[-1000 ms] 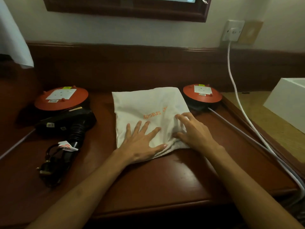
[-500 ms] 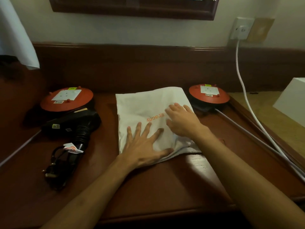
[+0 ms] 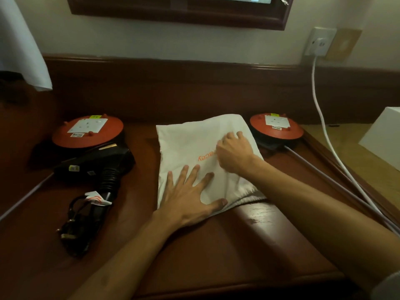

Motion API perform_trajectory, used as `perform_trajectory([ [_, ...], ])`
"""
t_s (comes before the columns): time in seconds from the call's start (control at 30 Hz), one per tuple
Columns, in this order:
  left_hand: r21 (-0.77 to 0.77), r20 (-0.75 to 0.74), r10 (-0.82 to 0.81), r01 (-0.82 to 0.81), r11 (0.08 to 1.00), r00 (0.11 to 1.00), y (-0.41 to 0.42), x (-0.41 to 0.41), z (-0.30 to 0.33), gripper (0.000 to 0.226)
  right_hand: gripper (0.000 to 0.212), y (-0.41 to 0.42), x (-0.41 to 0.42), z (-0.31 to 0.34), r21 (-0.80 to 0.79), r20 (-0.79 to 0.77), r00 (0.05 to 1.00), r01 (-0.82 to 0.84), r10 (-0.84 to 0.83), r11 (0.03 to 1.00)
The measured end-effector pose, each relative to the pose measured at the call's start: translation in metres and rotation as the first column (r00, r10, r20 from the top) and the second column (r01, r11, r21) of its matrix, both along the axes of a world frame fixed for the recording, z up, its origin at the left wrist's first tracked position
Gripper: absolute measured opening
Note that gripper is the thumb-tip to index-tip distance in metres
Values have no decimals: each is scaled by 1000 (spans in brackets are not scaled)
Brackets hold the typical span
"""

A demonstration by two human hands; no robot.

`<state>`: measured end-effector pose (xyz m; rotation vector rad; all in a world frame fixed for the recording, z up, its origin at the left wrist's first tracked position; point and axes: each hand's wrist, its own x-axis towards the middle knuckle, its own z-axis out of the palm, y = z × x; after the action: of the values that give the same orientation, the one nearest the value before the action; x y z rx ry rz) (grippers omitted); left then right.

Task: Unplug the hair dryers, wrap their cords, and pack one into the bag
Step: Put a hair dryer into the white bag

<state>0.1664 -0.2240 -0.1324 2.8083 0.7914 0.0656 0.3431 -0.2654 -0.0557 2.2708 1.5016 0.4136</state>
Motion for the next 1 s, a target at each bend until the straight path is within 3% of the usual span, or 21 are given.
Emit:
perform_trajectory([
  [0.07,7,-2,8,-8,1000,1000,0,0,0,96,60,2,17,-1,110,-100,994,-29,40,994],
  [0.2,21,-23,7,-7,1000,1000,-1,-1,-2,95,87,0,36,-25,69,-207,978,29,-14,997],
  [0.33,36,-17,5,-4,999,1000,-1,-1,-3,88,110,18,35,-33,33,-192,975,122,-114,992],
  [0.5,30,-27,26,-26,999,999,1,1,-3,88,94,29,33,-35,50,-222,960,186,-171,981],
  [0.6,20,-20,31,-31,999,999,1,1,0,90,78,21,37,-24,87,-322,942,129,-95,988],
  [0.7,11,63,-6,5,1000,998,1,-5,6,91,55,-7,39,-7,292,-469,883,127,26,948],
  [0.8,-44,293,-23,37,998,956,12,-19,17,80,51,-63,32,-4,493,-567,817,236,103,837],
  [0.9,-89,481,189,-167,982,856,20,-53,22,58,51,-129,24,-19,440,-660,751,396,-9,806],
  [0.93,-73,444,281,-279,958,851,16,-66,21,57,51,-146,21,-28,391,-679,732,425,-56,816],
  [1.0,41,228,455,-476,879,861,-1,-88,21,67,43,-165,13,-46,363,-694,717,436,-74,824],
])
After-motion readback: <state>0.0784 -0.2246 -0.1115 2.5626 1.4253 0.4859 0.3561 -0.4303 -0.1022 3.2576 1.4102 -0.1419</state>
